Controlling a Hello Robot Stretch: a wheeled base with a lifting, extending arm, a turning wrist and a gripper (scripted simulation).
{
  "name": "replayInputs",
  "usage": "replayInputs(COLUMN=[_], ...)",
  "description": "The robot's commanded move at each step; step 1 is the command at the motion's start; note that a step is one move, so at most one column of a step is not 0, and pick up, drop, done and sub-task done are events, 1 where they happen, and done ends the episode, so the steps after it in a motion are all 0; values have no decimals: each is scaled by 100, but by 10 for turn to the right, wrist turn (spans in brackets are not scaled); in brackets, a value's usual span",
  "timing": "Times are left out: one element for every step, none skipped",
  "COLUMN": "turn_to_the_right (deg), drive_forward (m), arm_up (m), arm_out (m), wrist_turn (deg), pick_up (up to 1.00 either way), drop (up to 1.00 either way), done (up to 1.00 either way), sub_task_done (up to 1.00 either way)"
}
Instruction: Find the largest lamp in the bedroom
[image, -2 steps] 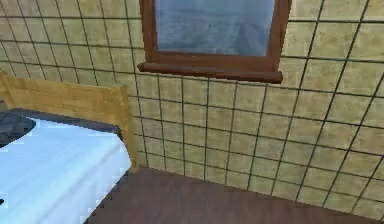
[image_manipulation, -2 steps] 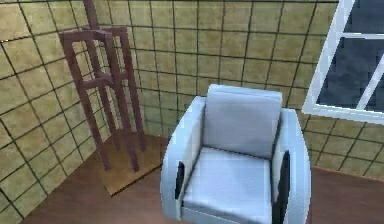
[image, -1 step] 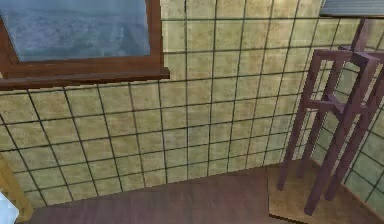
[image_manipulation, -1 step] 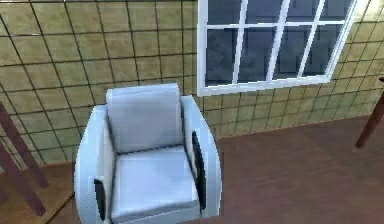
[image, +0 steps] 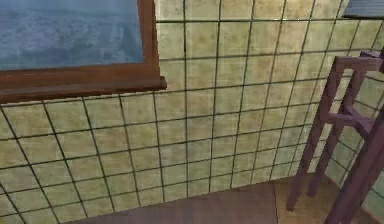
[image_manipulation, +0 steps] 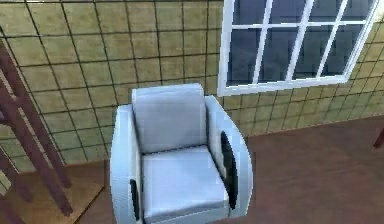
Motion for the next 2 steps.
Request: replayInputs(turn_to_the_right=[300,0], drive_forward=[0,20], arm_up=[0,0], arm_out=[0,0], wrist_turn=[0,0], pick_up=[0,0], drop=[0,0], done=[0,0], sub_task_done=[0,0])
